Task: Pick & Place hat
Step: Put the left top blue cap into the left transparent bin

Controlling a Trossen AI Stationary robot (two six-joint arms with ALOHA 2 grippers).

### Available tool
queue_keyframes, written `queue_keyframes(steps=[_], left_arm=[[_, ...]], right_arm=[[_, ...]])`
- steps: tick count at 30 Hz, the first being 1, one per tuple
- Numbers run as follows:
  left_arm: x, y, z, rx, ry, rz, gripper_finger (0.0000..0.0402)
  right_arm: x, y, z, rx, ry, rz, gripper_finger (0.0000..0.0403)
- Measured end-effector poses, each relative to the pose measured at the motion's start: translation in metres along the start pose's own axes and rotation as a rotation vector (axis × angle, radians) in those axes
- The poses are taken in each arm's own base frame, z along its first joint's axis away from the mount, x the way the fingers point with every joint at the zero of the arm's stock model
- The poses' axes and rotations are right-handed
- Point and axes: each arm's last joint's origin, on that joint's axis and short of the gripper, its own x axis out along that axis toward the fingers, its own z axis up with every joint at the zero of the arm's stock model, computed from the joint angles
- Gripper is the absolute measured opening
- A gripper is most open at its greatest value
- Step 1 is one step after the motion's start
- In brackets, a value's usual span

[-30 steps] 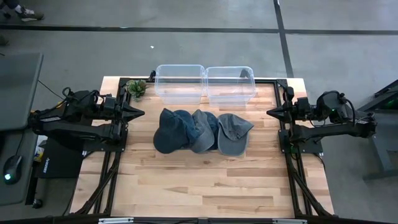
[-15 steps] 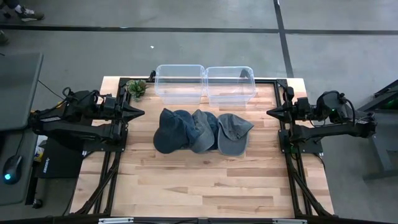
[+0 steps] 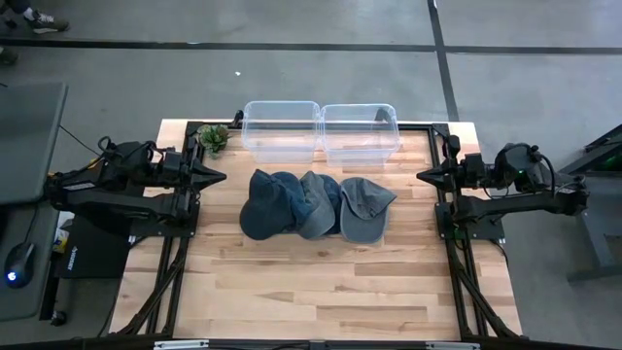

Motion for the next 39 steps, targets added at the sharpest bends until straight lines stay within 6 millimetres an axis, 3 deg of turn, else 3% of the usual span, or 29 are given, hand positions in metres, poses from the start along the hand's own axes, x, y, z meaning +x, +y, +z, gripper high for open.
queue_keyframes(steps=[8, 14, 17, 23, 27, 30, 39], left_arm=[[0.000, 0.001, -0.002, 0.001, 0.022, 0.040, 0.0001], [0.004, 0.006, -0.009, 0.041, 0.104, 0.211, 0.0013], [0.009, 0.009, -0.010, 0.059, 0.129, 0.324, 0.0050], [0.027, 0.013, -0.014, 0.114, 0.192, 0.471, 0.0173], [0.042, 0.014, -0.019, 0.089, 0.244, 0.528, 0.0248], [0.050, 0.015, -0.023, 0.050, 0.268, 0.573, 0.0281], [0.052, 0.015, -0.032, -0.077, 0.313, 0.602, 0.0295]], right_arm=[[0.000, 0.000, 0.001, 0.017, -0.015, -0.001, 0.0000], [0.000, -0.003, 0.004, -0.064, -0.031, -0.091, 0.0000], [0.000, -0.005, 0.003, -0.108, -0.015, -0.157, 0.0000], [0.009, -0.008, -0.008, -0.040, 0.075, -0.288, 0.0006], [0.028, -0.010, -0.021, -0.034, 0.164, -0.398, 0.0041], [0.045, -0.012, -0.023, 0.011, 0.181, -0.460, 0.0083], [0.091, -0.010, -0.032, 0.078, 0.191, -0.414, 0.0201]])
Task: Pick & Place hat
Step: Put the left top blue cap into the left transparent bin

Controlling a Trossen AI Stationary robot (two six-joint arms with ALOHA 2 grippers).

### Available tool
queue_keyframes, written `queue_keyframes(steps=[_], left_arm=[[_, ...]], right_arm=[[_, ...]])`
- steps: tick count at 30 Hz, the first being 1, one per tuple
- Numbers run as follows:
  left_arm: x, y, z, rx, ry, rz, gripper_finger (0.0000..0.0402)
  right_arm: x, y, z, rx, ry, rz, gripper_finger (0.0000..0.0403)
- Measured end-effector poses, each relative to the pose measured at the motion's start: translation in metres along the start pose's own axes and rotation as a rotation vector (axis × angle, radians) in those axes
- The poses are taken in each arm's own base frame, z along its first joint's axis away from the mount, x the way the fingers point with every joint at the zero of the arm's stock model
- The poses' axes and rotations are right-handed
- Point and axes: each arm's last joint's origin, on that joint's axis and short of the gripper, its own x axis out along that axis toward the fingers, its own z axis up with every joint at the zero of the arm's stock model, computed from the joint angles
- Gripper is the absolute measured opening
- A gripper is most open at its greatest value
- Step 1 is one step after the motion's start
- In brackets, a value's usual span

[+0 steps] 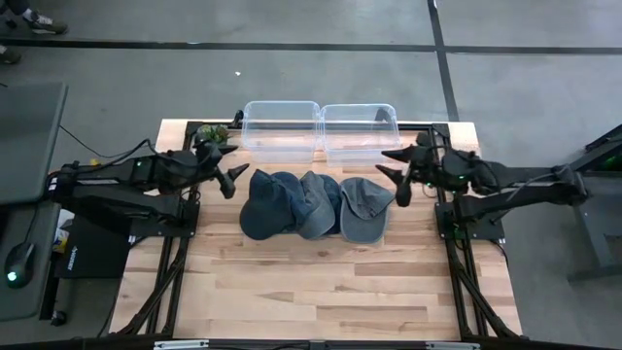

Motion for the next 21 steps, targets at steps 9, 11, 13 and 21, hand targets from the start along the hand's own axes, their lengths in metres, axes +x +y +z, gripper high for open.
queue_keyframes(steps=[9, 11, 13, 21], left_arm=[[-0.008, 0.004, -0.010, -0.046, 0.092, -0.096, 0.0295], [-0.006, 0.003, -0.012, -0.051, 0.122, -0.112, 0.0295], [-0.001, -0.001, -0.015, -0.037, 0.156, -0.121, 0.0295], [0.026, -0.017, -0.028, 0.088, 0.308, -0.104, 0.0295]], right_arm=[[0.016, -0.003, -0.006, -0.024, 0.053, -0.025, 0.0233], [0.017, -0.004, -0.007, -0.037, 0.063, -0.009, 0.0234], [0.018, -0.005, -0.008, -0.037, 0.074, 0.013, 0.0234], [0.018, -0.005, -0.013, -0.053, 0.130, 0.032, 0.0234]])
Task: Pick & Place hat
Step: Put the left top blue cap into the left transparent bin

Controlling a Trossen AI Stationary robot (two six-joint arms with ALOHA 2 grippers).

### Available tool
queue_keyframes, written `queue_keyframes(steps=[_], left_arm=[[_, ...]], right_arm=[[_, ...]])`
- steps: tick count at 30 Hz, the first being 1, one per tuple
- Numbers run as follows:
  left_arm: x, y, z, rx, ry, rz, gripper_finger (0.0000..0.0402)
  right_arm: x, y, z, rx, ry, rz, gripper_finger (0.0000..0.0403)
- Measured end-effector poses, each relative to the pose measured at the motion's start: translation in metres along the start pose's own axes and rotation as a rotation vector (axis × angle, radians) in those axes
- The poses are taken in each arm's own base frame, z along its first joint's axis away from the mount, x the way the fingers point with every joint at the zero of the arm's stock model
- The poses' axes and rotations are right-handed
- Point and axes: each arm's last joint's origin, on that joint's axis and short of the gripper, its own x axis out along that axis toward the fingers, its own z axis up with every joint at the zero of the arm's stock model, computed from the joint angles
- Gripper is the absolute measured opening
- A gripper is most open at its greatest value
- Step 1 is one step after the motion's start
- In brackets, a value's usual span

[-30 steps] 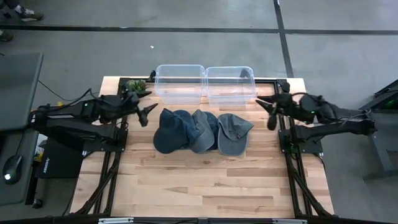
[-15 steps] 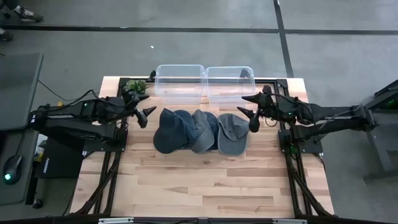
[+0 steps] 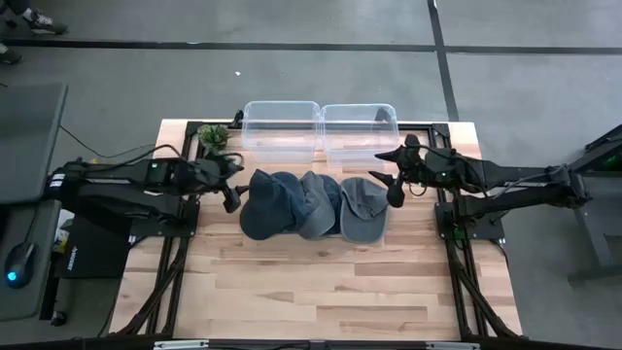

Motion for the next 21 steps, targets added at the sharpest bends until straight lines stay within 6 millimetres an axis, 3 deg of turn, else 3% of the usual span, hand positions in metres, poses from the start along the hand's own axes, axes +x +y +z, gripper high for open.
queue_keyframes(steps=[5, 12, 21], left_arm=[[0.020, -0.005, -0.001, 0.112, 0.069, 0.136, 0.0295], [0.042, -0.015, -0.004, 0.223, 0.156, 0.135, 0.0295], [0.046, -0.020, -0.001, 0.237, 0.136, 0.075, 0.0295]], right_arm=[[0.000, 0.001, -0.005, -0.006, 0.049, 0.026, 0.0234], [0.000, 0.002, -0.007, -0.017, 0.071, 0.063, 0.0234], [0.000, 0.002, -0.008, -0.046, 0.077, 0.065, 0.0234]])
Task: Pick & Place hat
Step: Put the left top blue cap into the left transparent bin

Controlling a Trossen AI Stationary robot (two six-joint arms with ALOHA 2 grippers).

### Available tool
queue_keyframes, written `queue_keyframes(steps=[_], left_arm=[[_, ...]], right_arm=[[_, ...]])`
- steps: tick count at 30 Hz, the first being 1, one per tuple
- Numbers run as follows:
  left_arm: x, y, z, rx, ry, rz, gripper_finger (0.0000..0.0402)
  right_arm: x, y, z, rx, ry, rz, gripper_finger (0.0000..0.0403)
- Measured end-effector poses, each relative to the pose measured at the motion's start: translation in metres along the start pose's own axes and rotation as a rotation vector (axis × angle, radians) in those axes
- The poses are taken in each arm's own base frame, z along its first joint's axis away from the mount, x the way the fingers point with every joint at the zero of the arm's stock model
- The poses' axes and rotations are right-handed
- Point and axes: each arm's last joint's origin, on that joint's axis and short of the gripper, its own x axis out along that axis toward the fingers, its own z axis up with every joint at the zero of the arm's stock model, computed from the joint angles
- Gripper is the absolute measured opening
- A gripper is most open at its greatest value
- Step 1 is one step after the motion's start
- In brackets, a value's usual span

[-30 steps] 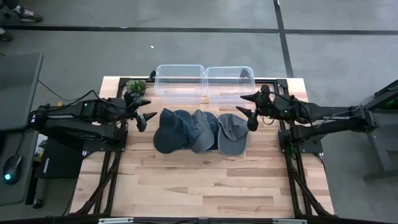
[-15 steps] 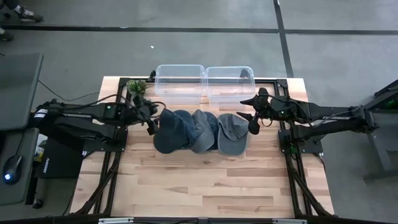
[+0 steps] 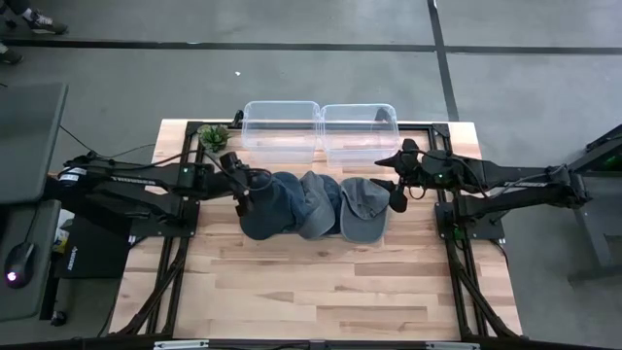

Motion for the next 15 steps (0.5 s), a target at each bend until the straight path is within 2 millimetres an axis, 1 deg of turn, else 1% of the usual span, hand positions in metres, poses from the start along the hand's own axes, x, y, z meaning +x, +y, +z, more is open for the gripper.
queue_keyframes(steps=[7, 15], left_arm=[[0.0000, -0.0011, 0.0009, -0.002, -0.006, -0.036, 0.0295], [0.0000, -0.0012, 0.0015, -0.017, -0.012, -0.037, 0.0295]], right_arm=[[0.0000, 0.0004, 0.0000, -0.019, 0.000, 0.011, 0.0234], [0.0000, 0.0007, 0.0000, -0.020, 0.001, 0.021, 0.0234]])
